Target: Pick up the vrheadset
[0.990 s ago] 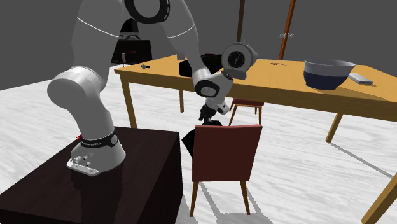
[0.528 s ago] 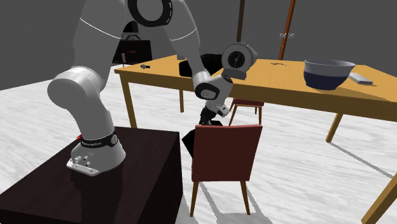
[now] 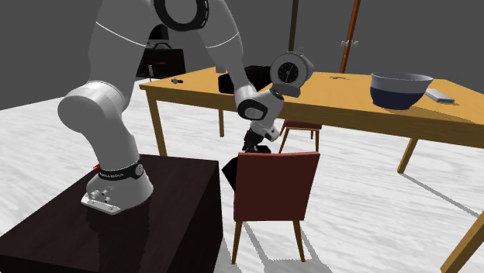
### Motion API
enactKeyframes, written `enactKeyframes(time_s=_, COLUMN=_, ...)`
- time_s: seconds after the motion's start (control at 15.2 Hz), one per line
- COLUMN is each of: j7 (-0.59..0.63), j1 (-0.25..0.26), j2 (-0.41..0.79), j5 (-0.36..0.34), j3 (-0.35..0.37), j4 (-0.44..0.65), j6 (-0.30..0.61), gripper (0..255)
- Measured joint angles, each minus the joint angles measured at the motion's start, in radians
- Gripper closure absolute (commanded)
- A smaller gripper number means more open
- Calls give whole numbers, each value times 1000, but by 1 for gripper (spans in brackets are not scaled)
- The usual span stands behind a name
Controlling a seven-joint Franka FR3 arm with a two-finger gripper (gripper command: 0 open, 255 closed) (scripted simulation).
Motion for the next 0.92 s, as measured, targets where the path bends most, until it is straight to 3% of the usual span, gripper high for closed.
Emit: enactKeyframes(time_s=0.92, j7=33, j1=-14, j2=-167, j5=7, j3=13, j4=-23, j6=-140, gripper=255)
